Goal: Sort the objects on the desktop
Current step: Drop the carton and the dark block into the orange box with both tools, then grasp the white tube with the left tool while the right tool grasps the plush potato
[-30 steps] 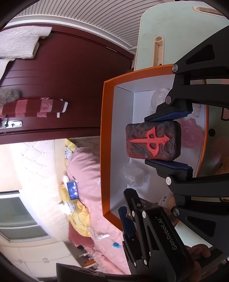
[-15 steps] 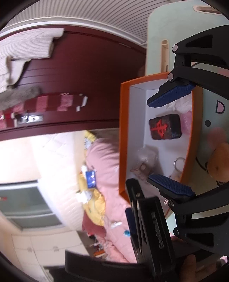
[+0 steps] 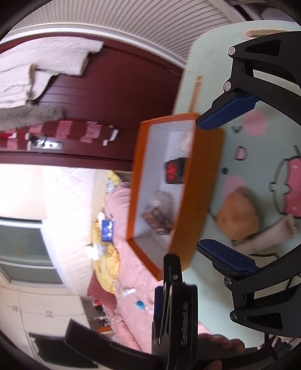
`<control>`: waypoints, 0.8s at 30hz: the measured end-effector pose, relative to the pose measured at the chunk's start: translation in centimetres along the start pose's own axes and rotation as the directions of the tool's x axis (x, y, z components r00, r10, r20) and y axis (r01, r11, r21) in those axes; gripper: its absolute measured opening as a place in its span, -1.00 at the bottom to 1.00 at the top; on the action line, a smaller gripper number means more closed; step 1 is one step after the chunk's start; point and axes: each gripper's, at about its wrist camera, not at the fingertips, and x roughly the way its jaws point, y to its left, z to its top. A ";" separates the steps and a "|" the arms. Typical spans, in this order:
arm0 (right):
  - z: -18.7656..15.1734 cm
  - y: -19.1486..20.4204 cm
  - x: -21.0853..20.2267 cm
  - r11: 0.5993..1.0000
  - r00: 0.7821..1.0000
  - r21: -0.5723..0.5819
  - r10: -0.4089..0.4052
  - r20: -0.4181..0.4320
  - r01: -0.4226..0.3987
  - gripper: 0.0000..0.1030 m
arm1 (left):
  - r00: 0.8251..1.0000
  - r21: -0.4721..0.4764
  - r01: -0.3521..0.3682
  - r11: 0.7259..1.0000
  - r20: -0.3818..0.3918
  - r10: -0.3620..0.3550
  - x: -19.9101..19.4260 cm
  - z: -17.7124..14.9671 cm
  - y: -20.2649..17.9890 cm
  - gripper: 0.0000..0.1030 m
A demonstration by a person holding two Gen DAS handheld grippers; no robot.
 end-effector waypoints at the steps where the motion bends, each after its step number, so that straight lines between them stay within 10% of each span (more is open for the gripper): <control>1: -0.6 -0.3 0.0 0.999 0.999 0.029 0.016 -0.034 -0.015 0.86 | 1.000 -0.003 0.004 1.000 -0.027 -0.004 0.2 -0.7 0.0 0.59; 6: -3.1 -0.8 0.3 0.996 0.993 0.093 0.011 -0.122 0.001 0.86 | 0.988 0.001 0.002 1.000 -0.157 -0.002 1.9 -3.6 -0.6 0.60; 24: -0.6 1.3 4.7 0.989 0.972 0.077 0.141 -0.191 -0.128 0.46 | 0.981 0.097 -0.135 0.986 -0.124 0.147 1.8 -4.8 -1.2 0.67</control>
